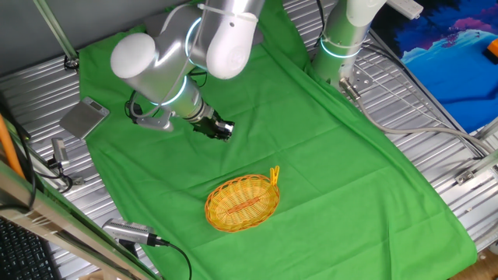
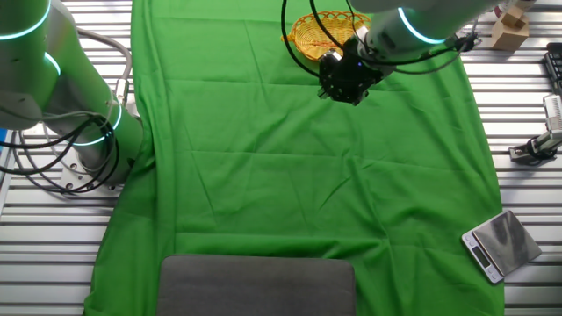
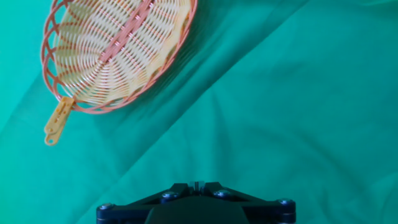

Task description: Use a clamp

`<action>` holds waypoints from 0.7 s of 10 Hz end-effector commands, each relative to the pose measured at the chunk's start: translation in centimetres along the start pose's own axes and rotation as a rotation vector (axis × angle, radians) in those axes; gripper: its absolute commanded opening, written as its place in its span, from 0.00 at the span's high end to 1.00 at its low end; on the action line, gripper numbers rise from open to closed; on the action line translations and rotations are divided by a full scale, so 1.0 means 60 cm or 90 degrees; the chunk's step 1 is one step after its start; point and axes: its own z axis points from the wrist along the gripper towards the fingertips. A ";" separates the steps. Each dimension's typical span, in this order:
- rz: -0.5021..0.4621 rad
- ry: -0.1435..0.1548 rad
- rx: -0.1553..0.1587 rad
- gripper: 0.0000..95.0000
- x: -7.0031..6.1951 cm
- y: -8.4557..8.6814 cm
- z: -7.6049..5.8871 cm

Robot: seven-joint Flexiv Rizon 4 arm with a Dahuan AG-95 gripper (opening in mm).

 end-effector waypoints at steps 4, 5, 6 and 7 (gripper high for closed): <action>0.008 0.005 0.004 1.00 -0.001 0.000 0.000; 0.006 0.005 0.004 1.00 0.000 0.000 0.000; 0.006 0.005 0.004 1.00 0.000 0.000 0.000; 0.007 0.005 0.005 1.00 0.000 0.000 0.000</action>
